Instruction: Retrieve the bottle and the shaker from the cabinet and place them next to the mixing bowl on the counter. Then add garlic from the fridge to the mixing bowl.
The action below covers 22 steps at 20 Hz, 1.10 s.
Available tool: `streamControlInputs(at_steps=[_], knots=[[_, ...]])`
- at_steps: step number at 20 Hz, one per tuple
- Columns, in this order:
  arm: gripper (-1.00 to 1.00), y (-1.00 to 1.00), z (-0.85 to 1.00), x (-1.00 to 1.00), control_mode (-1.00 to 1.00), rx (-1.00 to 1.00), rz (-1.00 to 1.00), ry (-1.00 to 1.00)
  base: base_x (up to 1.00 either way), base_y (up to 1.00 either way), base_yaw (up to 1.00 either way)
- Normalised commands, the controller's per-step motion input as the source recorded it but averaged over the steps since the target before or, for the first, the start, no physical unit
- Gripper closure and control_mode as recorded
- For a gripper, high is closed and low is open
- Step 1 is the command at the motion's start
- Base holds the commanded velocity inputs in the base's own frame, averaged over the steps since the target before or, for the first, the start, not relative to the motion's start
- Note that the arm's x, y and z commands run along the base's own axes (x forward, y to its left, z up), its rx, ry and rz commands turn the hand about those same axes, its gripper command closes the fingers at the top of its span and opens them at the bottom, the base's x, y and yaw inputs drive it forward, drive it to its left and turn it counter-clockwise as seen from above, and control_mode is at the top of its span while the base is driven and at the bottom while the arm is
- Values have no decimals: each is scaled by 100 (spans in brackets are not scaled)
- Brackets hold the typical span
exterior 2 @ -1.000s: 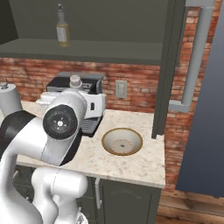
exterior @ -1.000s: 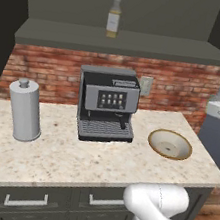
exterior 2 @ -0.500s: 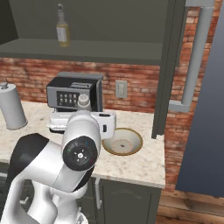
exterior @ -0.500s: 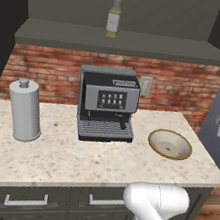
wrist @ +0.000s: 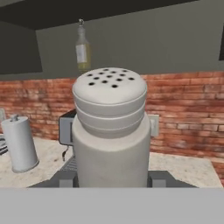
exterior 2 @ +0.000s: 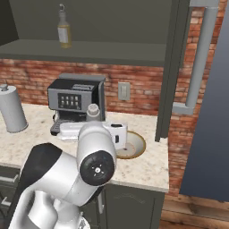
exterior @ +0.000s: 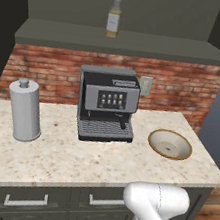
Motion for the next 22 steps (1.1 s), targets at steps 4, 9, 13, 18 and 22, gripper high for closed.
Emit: streamControlInputs(at_steps=[4,9,13,18,22], knots=[[100,-26,-27,0,-100,-5,0,0,0,0,0],[100,-30,-15,4,-100,-3,0,0,0,0,0],[100,-35,-11,10,-100,0,0,0,0,0,0],[100,-29,-7,24,-100,0,0,4,0,0,0],[100,-11,-15,27,-100,-3,0,12,0,0,0]])
